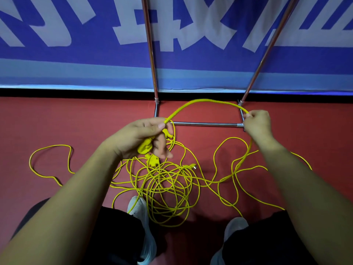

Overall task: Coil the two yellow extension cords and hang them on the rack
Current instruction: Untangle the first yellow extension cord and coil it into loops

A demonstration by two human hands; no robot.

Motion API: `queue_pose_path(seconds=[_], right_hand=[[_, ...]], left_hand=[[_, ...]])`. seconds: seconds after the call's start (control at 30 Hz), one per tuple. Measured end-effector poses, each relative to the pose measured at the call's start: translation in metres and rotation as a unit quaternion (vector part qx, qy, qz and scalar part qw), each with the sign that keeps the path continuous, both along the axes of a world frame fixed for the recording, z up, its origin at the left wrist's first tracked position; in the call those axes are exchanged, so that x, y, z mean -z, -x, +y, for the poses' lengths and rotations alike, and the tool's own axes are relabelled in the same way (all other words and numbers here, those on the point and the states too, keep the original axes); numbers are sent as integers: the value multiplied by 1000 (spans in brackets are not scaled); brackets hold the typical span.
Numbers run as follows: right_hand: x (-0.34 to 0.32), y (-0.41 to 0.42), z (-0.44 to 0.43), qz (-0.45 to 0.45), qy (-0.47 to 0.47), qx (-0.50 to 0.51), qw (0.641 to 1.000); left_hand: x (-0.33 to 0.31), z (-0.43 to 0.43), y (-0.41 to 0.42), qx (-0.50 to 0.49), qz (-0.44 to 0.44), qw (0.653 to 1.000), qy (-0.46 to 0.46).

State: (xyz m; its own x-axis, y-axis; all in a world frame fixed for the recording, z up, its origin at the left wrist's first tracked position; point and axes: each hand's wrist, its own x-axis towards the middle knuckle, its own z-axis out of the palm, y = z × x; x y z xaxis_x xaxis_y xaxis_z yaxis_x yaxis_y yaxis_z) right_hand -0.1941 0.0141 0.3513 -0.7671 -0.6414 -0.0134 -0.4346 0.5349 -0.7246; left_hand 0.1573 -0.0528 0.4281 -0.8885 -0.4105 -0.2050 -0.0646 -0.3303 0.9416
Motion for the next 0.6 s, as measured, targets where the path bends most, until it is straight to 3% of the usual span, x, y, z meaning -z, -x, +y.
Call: queue_pose_path(seconds=[0.13,0.23,0.33,0.47,0.53,0.6], right_hand=[[-8,-15,0,-85,35,-65,994],[-4,-14,3,-12,-33,-116,993],[0,-20,-1,-10,-147,-133,980],[-5,-35,-1,-9,-157,-208,965],[-12,-42,5,11,-192,-277,941],[-22,-55,8,101,-267,-371,883]], left_hand=[[2,0,4,-34,18,999,-10],[4,-3,6,-89,51,994,-33],[6,-10,9,-175,35,983,-36],[9,-19,14,-259,-4,965,-25],[12,-21,14,-280,-24,960,1],[18,-22,14,-278,-73,956,56]])
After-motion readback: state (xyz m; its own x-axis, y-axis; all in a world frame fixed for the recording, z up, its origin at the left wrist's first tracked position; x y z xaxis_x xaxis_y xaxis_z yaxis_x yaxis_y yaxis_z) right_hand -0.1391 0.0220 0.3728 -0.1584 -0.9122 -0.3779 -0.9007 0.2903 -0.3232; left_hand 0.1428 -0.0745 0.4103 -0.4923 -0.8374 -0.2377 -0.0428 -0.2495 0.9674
